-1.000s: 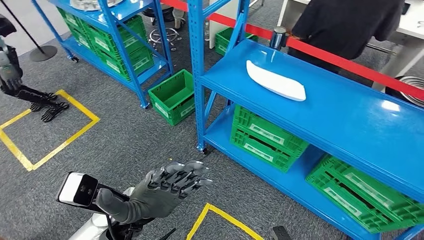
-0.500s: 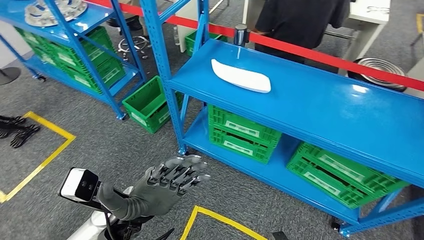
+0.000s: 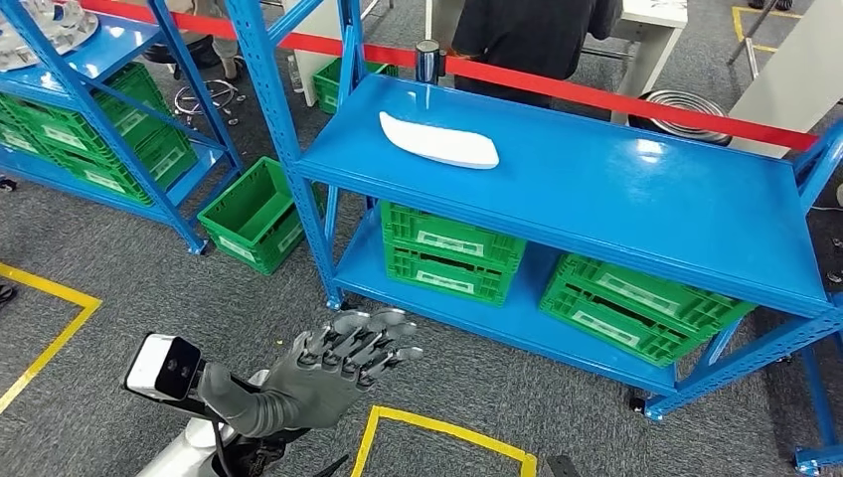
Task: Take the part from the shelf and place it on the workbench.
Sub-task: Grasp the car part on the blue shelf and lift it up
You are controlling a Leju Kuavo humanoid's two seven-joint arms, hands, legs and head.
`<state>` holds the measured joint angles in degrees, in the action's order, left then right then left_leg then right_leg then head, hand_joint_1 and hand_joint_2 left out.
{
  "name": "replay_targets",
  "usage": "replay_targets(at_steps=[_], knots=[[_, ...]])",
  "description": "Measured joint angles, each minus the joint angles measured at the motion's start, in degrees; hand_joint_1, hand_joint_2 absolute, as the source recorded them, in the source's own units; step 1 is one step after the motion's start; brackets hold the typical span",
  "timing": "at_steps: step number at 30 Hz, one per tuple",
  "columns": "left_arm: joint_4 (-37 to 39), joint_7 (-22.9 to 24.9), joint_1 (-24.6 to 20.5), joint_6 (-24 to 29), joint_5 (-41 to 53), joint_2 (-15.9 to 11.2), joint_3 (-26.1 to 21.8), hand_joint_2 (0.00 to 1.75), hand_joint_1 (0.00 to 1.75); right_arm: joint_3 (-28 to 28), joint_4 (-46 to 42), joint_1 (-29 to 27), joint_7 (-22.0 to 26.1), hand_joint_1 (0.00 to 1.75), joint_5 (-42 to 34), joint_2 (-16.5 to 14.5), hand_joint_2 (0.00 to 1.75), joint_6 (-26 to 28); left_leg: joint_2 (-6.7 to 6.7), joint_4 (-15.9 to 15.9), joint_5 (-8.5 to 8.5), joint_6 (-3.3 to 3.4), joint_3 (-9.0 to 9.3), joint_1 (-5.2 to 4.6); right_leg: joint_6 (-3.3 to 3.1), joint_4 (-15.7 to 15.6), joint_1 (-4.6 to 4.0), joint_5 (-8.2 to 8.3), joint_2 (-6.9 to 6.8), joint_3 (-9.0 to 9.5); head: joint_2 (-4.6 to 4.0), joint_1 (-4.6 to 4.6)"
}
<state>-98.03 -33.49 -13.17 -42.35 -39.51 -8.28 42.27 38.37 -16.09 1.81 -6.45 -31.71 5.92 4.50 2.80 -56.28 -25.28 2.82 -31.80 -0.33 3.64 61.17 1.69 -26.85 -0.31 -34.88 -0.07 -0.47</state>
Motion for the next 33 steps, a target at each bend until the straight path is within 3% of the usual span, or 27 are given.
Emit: replay_targets(at_steps=[2, 4, 6, 8, 10, 11, 12, 13, 14, 16, 17, 19, 21, 22, 24, 26, 27, 28, 30, 31, 33], knots=[[0.0, -0.18, -0.18, -0.02, -0.07, 0.23, 0.0, 0.0, 0.0, 0.02, 0.0, 0.05, 0.05, 0.0, 0.13, 0.11, 0.0, 0.19, 0.13, -0.57, -0.21, -0.49, -0.33, -0.24, -0.65, -4.13, -0.21, 0.98, -0.35, 2.36, 0.0, -0.06], [-0.01, -0.52, -0.24, 0.04, -0.15, 0.29, -0.03, 0.0, 0.0, 0.06, 0.0, 0.0, 0.18, 0.0, 0.19, 0.17, 0.0, 0.52, 0.17, -0.71, -0.16, -0.93, -0.51, -0.22, -1.49, -4.17, -0.34, 1.15, -0.17, 2.19, 0.0, -0.1], [-0.01, -0.92, -0.25, 0.11, -0.2, 0.3, -0.07, 0.0, 0.0, 0.16, 0.0, -0.01, 0.27, 0.0, 0.27, 0.2, 0.0, 0.79, -0.6, -1.55, -0.83, -1.62, -0.97, 0.1, -2.05, -4.27, 0.02, 1.37, 0.07, 2.17, 0.0, -0.13], [-0.02, -1.3, -0.24, 0.13, -0.2, 0.26, -0.11, 0.0, 0.0, 0.36, 0.0, 0.07, 0.28, 0.0, 0.34, 0.26, 0.0, 0.89, -1.93, -6.34, -3.77, -2.4, -3.21, 0.48, -2.6, -4.34, 0.35, 1.47, 0.33, 2.14, 0.0, -0.24], [-0.01, -1.63, -0.13, 0.15, -0.17, 0.21, -0.15, 0.0, 0.0, 0.62, 0.0, 0.1, 0.24, 0.0, 0.37, 0.38, 0.0, 0.9, -2.49, -14.33, -7.24, -2.83, -7.0, 0.71, -2.99, -4.34, 0.18, 1.43, 0.56, 1.99, 0.0, -0.3], [-0.01, -1.76, -0.01, 0.17, -0.14, 0.19, -0.15, 0.0, 0.0, 0.76, 0.0, 0.08, 0.21, 0.0, 0.37, 0.43, 0.0, 0.89, -2.53, -17.02, -7.84, -2.86, -8.33, 0.77, -3.05, -4.34, 0.06, 1.4, 0.7, 1.97, 0.0, -0.3], [0.0, -1.83, 0.1, 0.2, -0.11, 0.16, -0.15, 0.0, 0.0, 0.87, 0.0, 0.05, 0.19, 0.0, 0.37, 0.48, 0.0, 0.88, -2.55, -17.41, -7.29, -2.72, -8.56, 0.8, -3.05, -4.33, -0.05, 1.4, 0.87, 2.03, 0.0, -0.3], [-0.01, -1.9, 0.18, 0.23, -0.09, 0.14, -0.15, 0.0, 0.0, 0.96, -0.01, 0.04, 0.16, 0.0, 0.37, 0.51, 0.0, 0.86, -2.59, -15.42, -5.77, -2.42, -7.63, 0.79, -3.05, -4.33, -0.16, 1.38, 1.05, 2.14, 0.0, -0.31], [-0.05, -1.95, 0.22, 0.27, -0.07, 0.13, -0.17, 0.0, 0.0, 1.01, -0.02, 0.05, 0.16, 0.0, 0.37, 0.52, 0.0, 0.84, -2.69, -11.44, -3.69, -1.9, -5.69, 0.71, -3.04, -4.35, -0.26, 1.37, 1.24, 2.28, 0.0, -0.31], [-0.21, -2.01, 0.19, 0.3, -0.07, 0.14, -0.28, 0.0, 0.0, 1.08, -0.1, 0.11, 0.15, 0.0, 0.37, 0.39, 0.0, 0.8, -2.84, -3.82, -1.29, -0.62, -1.97, 0.3, -2.89, -4.38, -0.43, 1.3, 1.5, 2.35, 0.0, -0.22], [-0.31, -2.04, 0.18, 0.31, -0.04, 0.15, -0.36, 0.0, 0.0, 1.13, -0.14, 0.13, 0.14, 0.0, 0.37, 0.33, 0.0, 0.79, -2.83, -1.66, -1.04, -0.1, -0.99, -0.01, -2.63, -4.48, -0.41, 1.27, 1.54, 2.29, 0.0, -0.18], [-0.44, -2.13, 0.19, 0.31, 0.02, 0.16, -0.5, 0.0, 0.0, 1.31, -0.18, 0.06, 0.03, 0.0, 0.37, 0.42, 0.0, 0.78, -2.67, -0.33, -1.38, 0.54, -0.56, -0.51, -1.64, -4.11, -0.37, 1.71, 1.51, 2.31, 0.0, -0.16], [-0.64, -2.29, 0.28, 0.32, 0.21, 0.21, -0.59, 0.0, 0.0, 1.56, -0.2, -0.04, -0.11, 0.0, 0.38, 0.52, 0.0, 0.75, -2.66, 0.61, -1.15, 1.09, 0.66, -0.35, -1.24, -2.87, -0.29, 1.54, 1.31, 1.92, 0.0, -0.11], [-0.79, -2.39, 0.32, 0.33, 0.37, 0.28, -0.62, 0.0, 0.0, 1.71, -0.21, 0.02, -0.16, 0.0, 0.39, 0.57, 0.0, 0.73, -2.63, 0.88, -1.05, 1.29, 1.31, -0.21, -1.47, -1.32, -0.3, 0.73, 1.2, 1.05, 0.0, -0.02], [-1.0, -2.56, 0.5, 0.41, 0.7, 0.45, -0.68, 0.0, 0.0, 2.04, -0.21, 0.09, -0.32, 0.0, 0.4, 0.85, 0.0, 0.73, -2.51, 1.09, -1.03, 1.5, 2.01, -0.18, -2.01, 5.26, -0.31, -1.82, 1.03, -2.78, 0.0, 0.12], [-1.03, -2.7, 0.94, 0.47, 0.99, 0.53, -0.78, 0.0, 0.0, 2.38, -0.2, -0.06, -0.6, 0.0, 0.39, 1.18, 0.0, 0.81, -2.53, 1.07, -1.34, 1.49, 2.22, -0.2, -1.64, 11.64, -0.19, -3.41, 0.99, -7.08, 0.0, 0.15], [-1.03, -2.78, 1.21, 0.46, 1.14, 0.53, -0.87, 0.0, 0.0, 2.55, -0.2, -0.17, -0.73, 0.0, 0.36, 1.3, 0.0, 0.86, -2.57, 1.05, -1.6, 1.34, 2.43, -0.14, -1.09, 12.13, -0.07, -3.0, 0.94, -7.95, 0.0, 0.16], [-1.03, -2.88, 1.44, 0.45, 1.25, 0.53, -1.0, 0.0, 0.0, 2.71, -0.2, -0.24, -0.8, 0.0, 0.32, 1.41, 0.0, 0.9, -2.61, 1.02, -1.94, 1.11, 2.79, -0.05, -0.27, 10.32, 0.13, -1.62, 0.85, -7.64, 0.0, 0.16], [-1.03, -3.05, 1.71, 0.4, 1.52, 0.54, -1.3, 0.0, 0.0, 3.03, -0.21, -0.25, -0.85, 0.0, 0.21, 1.62, 0.0, 0.97, -2.6, 0.85, -2.91, 0.43, 3.63, 0.11, 1.11, 2.34, 0.58, 2.52, 0.3, -4.57, 0.0, 0.22], [-1.03, -3.14, 1.78, 0.37, 1.66, 0.52, -1.44, 0.0, 0.0, 3.21, -0.21, -0.19, -0.85, 0.0, 0.14, 1.7, 0.0, 1.01, -2.57, 0.72, -3.45, 0.04, 3.99, 0.09, 1.01, -1.09, 0.64, 3.48, -0.05, -3.19, 0.0, 0.26], [-1.11, -3.36, 1.95, 0.33, 1.94, 0.5, -1.66, 0.0, 0.0, 3.53, -0.2, -0.08, -0.89, 0.0, -0.01, 1.79, 0.0, 1.11, -2.48, 0.44, -4.33, -0.82, 4.23, -0.04, -0.38, -3.97, 0.41, 3.73, -0.36, -1.87, 0.0, 0.3]])
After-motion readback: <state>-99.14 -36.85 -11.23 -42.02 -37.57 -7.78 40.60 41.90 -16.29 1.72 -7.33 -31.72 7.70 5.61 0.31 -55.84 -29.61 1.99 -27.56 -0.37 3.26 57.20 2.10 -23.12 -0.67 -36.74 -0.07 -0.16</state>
